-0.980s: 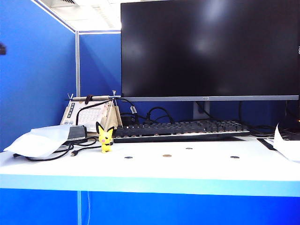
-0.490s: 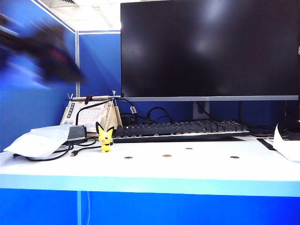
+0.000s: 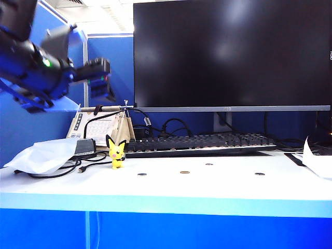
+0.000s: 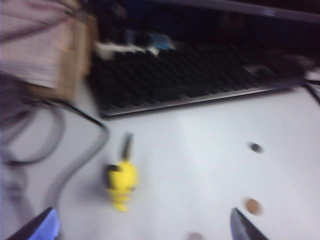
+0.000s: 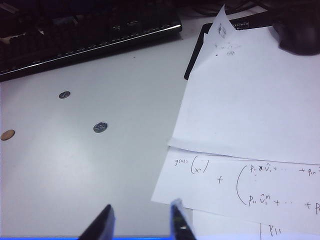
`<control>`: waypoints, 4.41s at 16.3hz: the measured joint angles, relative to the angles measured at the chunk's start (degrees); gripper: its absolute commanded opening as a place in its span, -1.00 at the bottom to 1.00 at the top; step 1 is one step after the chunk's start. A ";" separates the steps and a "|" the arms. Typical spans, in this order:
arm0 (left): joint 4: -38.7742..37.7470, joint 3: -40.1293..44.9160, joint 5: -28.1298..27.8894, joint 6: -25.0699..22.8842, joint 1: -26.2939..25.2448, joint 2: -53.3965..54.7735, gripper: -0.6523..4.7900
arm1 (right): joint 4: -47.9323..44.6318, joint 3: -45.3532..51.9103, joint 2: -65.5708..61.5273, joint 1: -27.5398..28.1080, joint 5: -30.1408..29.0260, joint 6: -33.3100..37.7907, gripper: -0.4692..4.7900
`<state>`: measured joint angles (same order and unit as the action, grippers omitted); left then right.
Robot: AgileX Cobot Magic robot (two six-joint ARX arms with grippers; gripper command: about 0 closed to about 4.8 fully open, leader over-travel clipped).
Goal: Pick up the doll and place it on the similarly colored coin.
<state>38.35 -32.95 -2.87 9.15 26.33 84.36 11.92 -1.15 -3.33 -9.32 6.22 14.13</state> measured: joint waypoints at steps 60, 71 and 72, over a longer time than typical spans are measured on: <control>1.55 -23.34 9.11 -3.13 -5.16 33.92 -0.35 | 0.00 0.00 0.00 0.00 0.02 0.02 -0.26; 2.97 -23.30 9.51 -2.91 -1.86 31.26 -0.70 | 0.00 0.00 0.00 0.00 0.02 0.00 -0.26; 3.15 -23.32 9.51 -2.91 -1.27 30.45 -0.71 | 0.00 0.00 0.00 0.00 0.02 0.00 -0.26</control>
<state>41.50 -56.27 6.63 6.24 25.06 114.80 11.92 -1.15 -3.33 -9.32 6.24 14.13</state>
